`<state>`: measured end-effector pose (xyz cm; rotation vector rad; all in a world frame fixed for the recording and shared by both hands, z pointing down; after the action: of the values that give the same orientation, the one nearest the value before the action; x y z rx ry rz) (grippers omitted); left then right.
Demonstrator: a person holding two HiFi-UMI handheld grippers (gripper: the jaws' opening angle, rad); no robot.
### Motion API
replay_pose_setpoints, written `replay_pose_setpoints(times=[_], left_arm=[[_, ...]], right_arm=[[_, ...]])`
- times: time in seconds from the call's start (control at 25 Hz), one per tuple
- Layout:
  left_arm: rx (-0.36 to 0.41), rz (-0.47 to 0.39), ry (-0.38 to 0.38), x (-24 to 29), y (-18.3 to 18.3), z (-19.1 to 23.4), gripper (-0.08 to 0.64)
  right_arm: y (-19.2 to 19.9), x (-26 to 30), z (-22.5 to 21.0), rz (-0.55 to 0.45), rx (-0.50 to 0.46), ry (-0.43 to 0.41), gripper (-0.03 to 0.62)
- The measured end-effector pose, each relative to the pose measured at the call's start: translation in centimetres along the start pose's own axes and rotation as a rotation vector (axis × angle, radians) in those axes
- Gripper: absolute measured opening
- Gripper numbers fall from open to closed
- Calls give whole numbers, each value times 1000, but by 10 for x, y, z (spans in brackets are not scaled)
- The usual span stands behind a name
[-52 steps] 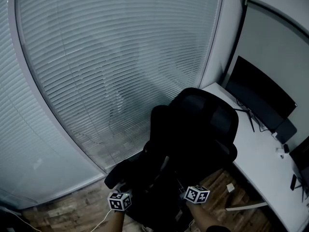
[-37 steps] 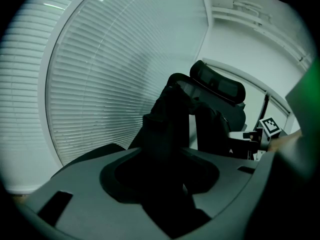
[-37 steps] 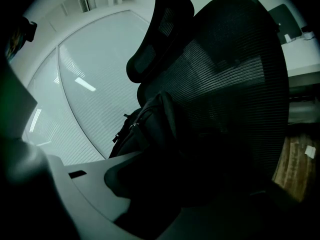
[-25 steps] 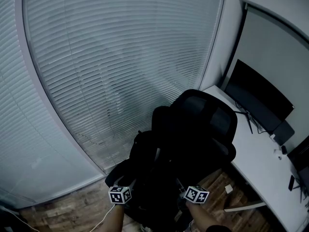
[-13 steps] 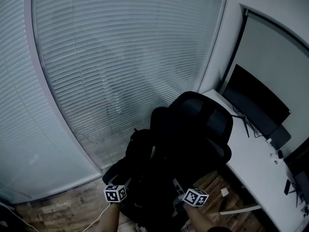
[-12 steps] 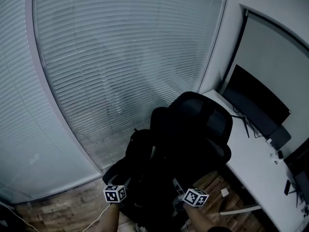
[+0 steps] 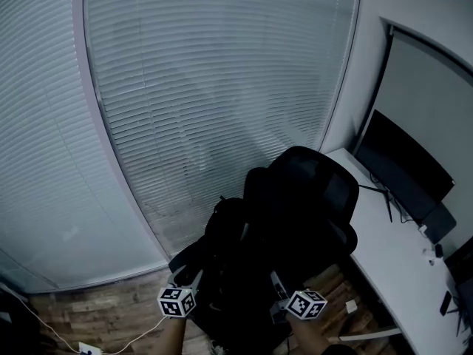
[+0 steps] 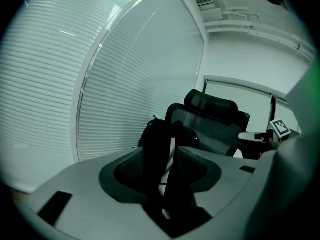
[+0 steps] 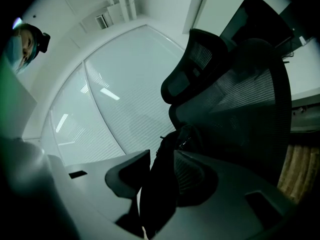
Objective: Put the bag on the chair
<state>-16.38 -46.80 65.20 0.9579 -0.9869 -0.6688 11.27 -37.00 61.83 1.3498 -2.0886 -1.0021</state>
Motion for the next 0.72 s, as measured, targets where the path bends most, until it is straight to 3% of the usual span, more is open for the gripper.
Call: replay_pose_setpoints(times=[0.16,0.36,0.72], left_arm=[[-3,-70,-33,-40,-12,-13,194],[-11,-170,-109,-99,-16,-38,83],[15,-275,-184,-187,1,-88,40]], right_arm=[[-7,-10,17,31,-30,-53,147],[-20,-36,38,51,-80,-136,94],[-20,-90,60,86,-103,-247,66]])
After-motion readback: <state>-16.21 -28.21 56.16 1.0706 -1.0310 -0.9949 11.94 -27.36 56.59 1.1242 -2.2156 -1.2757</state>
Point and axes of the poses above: the fingertips, and each gripper's own axes: x forward along the fingers, z to its left, y out of its underside, the point moved 3 cm from there along -x, backward along the fingers, and after that the axes turned 15 degrees about -y, right-handed, at the moved point
